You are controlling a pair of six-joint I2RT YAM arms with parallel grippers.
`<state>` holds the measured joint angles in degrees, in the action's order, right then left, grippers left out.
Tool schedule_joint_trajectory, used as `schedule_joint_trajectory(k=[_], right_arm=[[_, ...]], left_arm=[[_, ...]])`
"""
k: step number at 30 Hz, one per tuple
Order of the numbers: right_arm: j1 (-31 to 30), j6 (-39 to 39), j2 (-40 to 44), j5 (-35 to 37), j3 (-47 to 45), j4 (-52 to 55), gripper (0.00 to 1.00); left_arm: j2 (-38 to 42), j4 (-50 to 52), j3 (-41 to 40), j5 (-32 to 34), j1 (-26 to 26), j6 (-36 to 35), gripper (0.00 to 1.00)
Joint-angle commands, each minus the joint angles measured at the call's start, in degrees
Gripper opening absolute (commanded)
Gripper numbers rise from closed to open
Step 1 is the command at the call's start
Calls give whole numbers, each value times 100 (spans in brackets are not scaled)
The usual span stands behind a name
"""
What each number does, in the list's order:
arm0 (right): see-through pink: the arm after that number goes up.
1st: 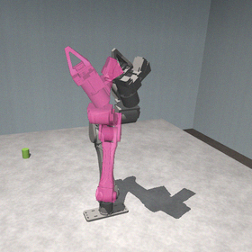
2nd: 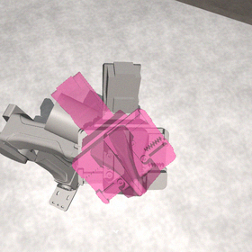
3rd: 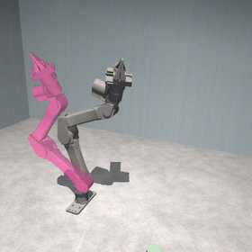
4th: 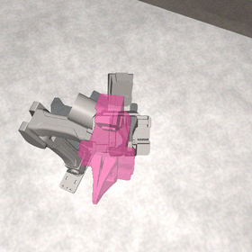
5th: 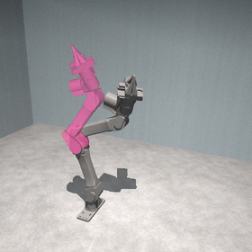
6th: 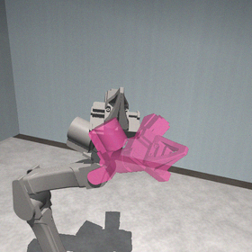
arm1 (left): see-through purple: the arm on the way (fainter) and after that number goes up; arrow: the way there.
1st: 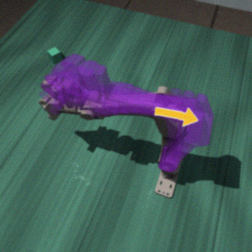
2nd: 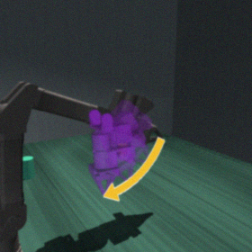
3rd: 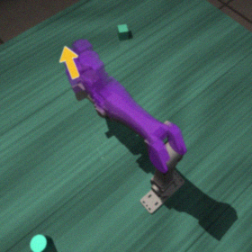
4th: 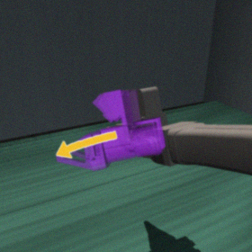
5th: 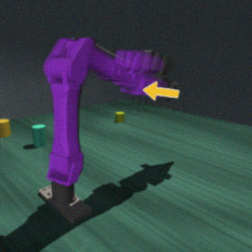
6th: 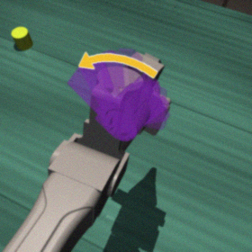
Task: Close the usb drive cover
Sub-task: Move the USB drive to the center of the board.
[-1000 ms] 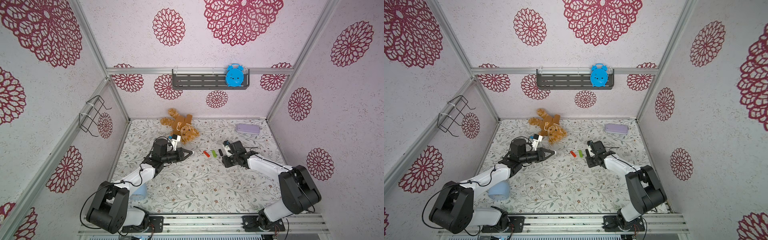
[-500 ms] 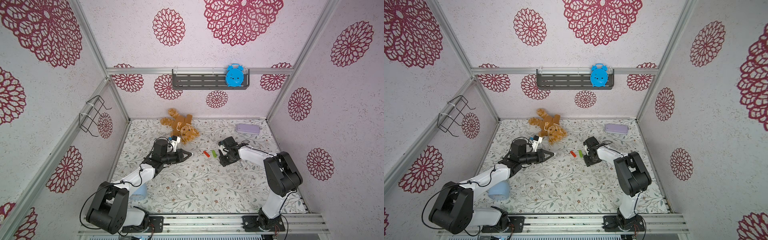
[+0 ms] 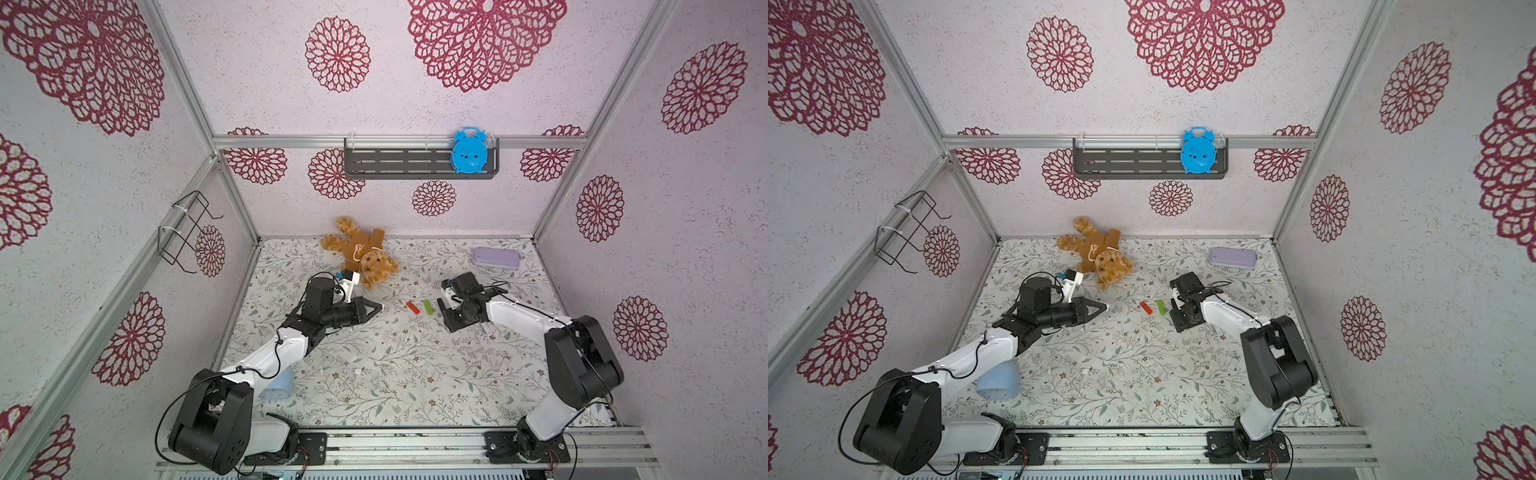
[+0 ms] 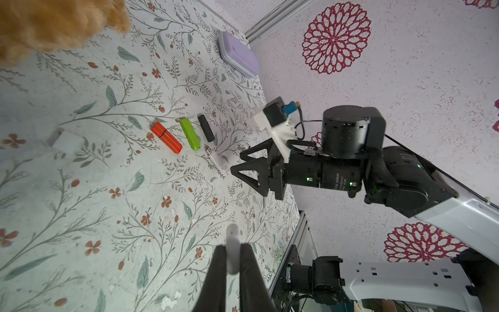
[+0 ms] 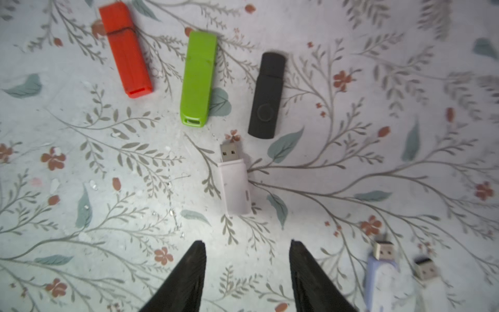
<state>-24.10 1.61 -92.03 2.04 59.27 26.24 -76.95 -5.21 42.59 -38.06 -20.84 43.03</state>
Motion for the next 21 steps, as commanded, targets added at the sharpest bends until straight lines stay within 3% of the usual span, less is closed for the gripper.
schedule_joint_trajectory(k=[1, 5, 9, 13, 19, 21], right_arm=[[545, 236, 473, 305, -244, -81, 55], [1482, 469, 716, 23, -633, -188, 56], [2037, 568, 936, -379, -801, -345, 56], [2102, 556, 1128, -457, -796, -394, 56], [2027, 456, 1159, -1536, -693, -479, 55], [1909, 372, 1077, -1603, -616, -385, 54]], left_arm=[[51, 41, 161, 89, 10, -154, 7], [-89, 25, 244, 68, 11, -161, 6], [-197, 17, 311, -6, 11, -156, 6], [-167, 64, 363, 5, 16, -198, 6], [-141, -12, 373, 165, 23, -199, 5], [-167, -145, 364, 219, 19, -158, 5]])
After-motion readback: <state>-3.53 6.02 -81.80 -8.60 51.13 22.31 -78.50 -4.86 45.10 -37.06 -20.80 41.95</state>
